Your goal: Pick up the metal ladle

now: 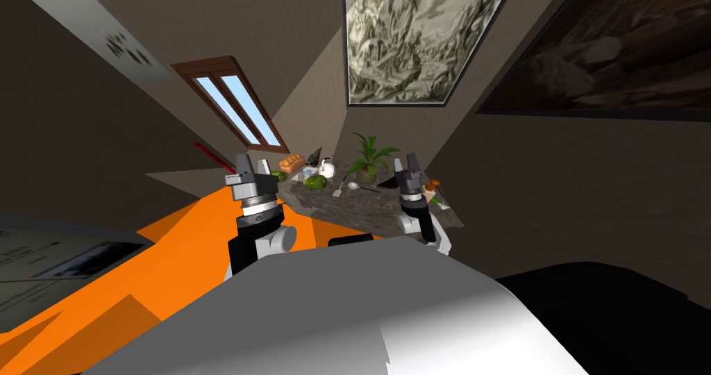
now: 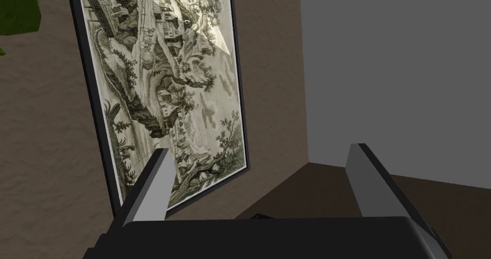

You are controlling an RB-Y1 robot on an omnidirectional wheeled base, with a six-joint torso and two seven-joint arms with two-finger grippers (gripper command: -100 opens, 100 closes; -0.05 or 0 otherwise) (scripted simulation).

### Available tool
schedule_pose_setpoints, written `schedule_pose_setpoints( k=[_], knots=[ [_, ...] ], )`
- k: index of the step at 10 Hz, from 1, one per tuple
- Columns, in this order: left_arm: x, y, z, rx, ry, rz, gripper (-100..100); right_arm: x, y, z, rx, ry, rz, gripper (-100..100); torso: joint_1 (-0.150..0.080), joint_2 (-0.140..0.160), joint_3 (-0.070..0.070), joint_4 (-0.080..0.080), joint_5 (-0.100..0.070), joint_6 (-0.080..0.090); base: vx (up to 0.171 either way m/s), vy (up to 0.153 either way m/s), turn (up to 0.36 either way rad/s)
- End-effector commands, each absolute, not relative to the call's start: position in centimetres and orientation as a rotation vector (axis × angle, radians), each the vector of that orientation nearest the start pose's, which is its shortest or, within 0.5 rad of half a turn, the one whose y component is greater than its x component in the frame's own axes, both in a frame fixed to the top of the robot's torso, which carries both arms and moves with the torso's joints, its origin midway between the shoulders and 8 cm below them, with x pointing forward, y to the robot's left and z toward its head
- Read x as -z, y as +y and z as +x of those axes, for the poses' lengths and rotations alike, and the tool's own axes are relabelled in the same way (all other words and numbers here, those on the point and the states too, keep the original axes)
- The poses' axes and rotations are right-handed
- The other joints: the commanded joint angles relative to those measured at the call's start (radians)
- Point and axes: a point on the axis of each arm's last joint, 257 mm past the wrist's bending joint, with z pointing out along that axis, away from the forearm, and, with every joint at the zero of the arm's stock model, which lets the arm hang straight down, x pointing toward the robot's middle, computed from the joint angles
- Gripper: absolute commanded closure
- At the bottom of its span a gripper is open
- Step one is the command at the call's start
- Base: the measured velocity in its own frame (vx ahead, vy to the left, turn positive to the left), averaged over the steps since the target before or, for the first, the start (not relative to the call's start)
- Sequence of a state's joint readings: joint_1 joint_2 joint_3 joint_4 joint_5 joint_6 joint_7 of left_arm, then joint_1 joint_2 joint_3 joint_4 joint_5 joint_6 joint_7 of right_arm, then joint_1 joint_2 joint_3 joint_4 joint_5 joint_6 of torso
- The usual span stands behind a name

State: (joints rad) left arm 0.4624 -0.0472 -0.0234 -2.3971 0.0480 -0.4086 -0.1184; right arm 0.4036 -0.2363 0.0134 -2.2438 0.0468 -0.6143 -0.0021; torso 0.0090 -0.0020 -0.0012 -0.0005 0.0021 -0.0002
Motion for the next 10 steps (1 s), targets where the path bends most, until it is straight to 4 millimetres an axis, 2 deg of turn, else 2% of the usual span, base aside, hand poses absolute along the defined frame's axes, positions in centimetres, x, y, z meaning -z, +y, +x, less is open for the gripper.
schedule_pose_setpoints(
  k=[1,8,10],
  knots=[
    [-7.1,27.6,33.5,1.273,0.533,-0.633,0,-5.0,-22.1,34.2,-1.312,0.761,0.24,-100,0.0,0.0,0.0,0.0,0.0,0.0,0.018,0.127,0.049],
    [-7.1,27.6,33.5,1.273,0.533,-0.633,0,-3.5,-19.3,34.8,-1.174,0.888,-0.021,-100,0.0,0.001,0.0,0.0,0.0,0.0,0.021,0.112,0.029],
    [-7.1,27.6,33.5,1.273,0.533,-0.633,0,-2.4,-18.3,35.1,-1.099,0.93,-0.14,-100,-0.003,0.001,0.0,0.0,-0.001,0.0,0.029,0.113,0.05]
  ],
)
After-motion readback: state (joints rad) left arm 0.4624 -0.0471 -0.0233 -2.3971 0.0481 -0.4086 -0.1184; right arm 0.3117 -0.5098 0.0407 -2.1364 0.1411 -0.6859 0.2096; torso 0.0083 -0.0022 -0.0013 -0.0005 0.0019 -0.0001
